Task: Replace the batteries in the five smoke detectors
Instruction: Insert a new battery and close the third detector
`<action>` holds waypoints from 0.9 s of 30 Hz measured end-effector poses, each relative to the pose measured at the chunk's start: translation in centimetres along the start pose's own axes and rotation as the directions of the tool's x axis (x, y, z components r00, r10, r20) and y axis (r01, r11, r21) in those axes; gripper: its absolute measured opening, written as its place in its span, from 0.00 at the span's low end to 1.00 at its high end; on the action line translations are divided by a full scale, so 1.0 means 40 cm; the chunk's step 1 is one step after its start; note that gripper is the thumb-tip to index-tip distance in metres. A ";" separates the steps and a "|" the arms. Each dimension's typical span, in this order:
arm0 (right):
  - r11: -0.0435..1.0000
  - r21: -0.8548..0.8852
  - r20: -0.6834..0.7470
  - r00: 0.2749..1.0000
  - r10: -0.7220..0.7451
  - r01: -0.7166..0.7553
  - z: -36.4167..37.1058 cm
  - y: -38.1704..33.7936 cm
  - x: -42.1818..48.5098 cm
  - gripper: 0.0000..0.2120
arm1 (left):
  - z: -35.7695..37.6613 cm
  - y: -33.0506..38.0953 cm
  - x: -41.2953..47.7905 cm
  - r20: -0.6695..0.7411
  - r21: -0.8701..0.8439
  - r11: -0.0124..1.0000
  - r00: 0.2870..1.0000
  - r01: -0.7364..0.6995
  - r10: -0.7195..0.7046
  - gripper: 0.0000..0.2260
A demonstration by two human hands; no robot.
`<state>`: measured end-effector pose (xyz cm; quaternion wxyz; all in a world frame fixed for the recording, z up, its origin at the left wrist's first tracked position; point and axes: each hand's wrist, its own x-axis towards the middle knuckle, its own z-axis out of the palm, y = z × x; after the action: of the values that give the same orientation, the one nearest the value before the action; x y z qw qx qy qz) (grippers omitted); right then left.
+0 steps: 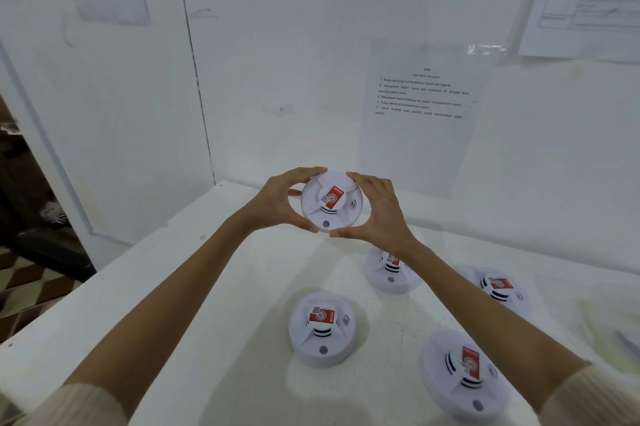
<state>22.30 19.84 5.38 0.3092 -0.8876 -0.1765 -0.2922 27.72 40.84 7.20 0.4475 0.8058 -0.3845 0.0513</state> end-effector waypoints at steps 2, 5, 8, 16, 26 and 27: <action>1.000 0.007 0.001 1.000 -0.001 0.001 -0.001 0.001 -0.001 0.48 | 0.000 -0.001 0.000 0.000 -0.004 1.000 1.000 -0.003 0.003 0.40; 1.000 0.029 0.004 1.000 0.003 -0.003 -0.005 -0.004 -0.003 0.47 | 0.000 -0.004 0.000 0.007 -0.007 1.000 1.000 0.000 0.000 0.41; 0.999 0.033 0.002 1.000 -0.008 0.008 -0.004 -0.008 -0.005 0.45 | -0.002 -0.005 0.003 0.010 -0.003 1.000 1.000 0.004 -0.004 0.40; 0.998 0.056 0.049 0.998 0.035 -0.038 -0.006 -0.014 -0.002 0.46 | -0.003 -0.008 0.002 0.002 -0.001 1.000 1.000 0.010 -0.010 0.40; 0.997 0.061 0.051 0.998 0.047 -0.050 0.003 -0.007 -0.006 0.47 | -0.009 -0.003 0.002 0.008 0.003 0.999 0.999 0.033 -0.033 0.40; 0.997 0.062 0.050 0.997 0.050 -0.053 0.005 -0.007 -0.006 0.47 | -0.010 -0.002 0.002 0.010 0.005 0.999 0.999 0.037 -0.037 0.40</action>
<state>22.06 20.15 5.21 0.3402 -0.8885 -0.1703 -0.2568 27.93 41.14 7.41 0.4445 0.8140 -0.3717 0.0401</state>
